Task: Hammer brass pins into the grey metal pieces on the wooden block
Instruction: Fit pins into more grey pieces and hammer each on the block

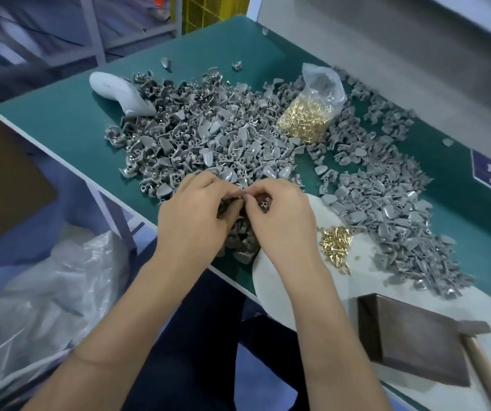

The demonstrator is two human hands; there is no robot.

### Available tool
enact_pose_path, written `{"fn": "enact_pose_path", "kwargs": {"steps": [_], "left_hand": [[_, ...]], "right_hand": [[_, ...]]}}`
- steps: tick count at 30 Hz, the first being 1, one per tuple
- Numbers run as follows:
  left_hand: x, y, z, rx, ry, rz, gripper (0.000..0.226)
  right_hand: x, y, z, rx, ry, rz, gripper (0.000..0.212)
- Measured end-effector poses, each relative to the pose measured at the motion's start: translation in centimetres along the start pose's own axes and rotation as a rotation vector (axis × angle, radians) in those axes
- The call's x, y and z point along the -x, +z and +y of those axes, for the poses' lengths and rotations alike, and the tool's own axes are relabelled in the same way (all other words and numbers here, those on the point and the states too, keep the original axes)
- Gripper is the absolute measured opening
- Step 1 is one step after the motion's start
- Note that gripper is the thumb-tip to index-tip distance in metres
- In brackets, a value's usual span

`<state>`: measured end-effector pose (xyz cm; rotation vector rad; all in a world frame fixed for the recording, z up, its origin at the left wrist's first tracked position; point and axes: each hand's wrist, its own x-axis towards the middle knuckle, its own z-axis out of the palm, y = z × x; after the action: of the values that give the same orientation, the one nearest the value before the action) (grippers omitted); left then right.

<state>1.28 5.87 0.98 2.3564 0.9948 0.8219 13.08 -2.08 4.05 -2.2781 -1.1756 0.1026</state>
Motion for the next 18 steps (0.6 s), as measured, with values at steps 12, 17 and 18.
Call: {"fn": "enact_pose_path", "kwargs": {"steps": [12,17,18], "left_hand": [[2.4,4.1,8.0,0.260,0.269,-0.277,0.013],[4.3,7.0,10.1,0.266,0.262,-0.292,0.007],[4.5,7.5,10.2,0.237,0.258,-0.288,0.007]], "right_hand": [[5.3,-10.1,9.5,0.152,0.381,0.014,0.008],[7.0,-11.5,11.1,0.245,0.461,-0.197,0.018],[7.1,-11.4,11.1,0.238,0.461,-0.203,0.018]]}}
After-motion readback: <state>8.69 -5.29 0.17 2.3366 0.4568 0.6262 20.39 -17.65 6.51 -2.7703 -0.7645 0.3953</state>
